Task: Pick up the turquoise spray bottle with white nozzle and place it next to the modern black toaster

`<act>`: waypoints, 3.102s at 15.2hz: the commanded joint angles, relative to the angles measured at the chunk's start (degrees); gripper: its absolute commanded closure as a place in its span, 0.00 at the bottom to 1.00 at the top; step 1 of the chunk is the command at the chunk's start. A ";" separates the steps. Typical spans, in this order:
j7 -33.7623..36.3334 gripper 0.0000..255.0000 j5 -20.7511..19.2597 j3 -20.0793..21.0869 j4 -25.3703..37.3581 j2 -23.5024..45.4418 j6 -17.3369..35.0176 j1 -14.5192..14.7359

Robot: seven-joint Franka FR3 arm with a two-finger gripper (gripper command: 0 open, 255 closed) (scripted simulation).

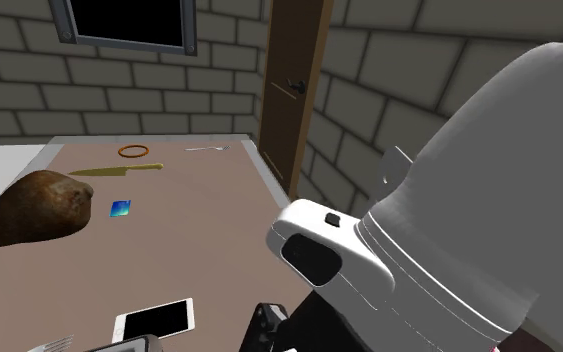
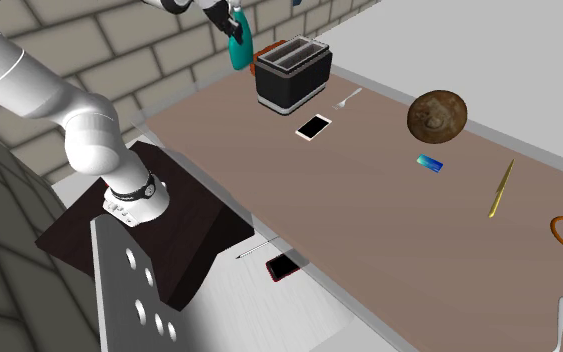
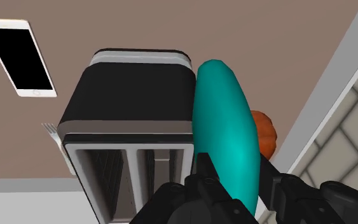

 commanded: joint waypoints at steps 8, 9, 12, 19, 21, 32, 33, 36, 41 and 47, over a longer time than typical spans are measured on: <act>1.38 1.00 -1.34 2.30 -4.24 3.70 7.86 -0.98; 1.60 1.00 -1.59 2.60 -4.65 4.19 8.74 -1.16; 2.41 1.00 -2.55 3.56 -5.83 5.74 11.39 -1.85; 5.70 1.00 -6.68 6.57 -8.16 9.97 17.67 -4.65; 7.27 1.00 -8.69 7.76 -8.70 11.35 19.46 -5.96; 36.33 1.00 -45.72 16.98 -8.71 21.83 27.02 -20.67; 40.43 1.00 -50.85 15.86 -8.17 22.93 27.03 -20.25; 40.21 1.00 -50.57 14.86 -8.21 22.88 27.08 -19.22; 40.20 0.00 -50.55 14.85 -8.21 22.87 27.07 -19.21; 24.90 0.00 -30.94 18.88 -11.04 18.28 27.50 -20.28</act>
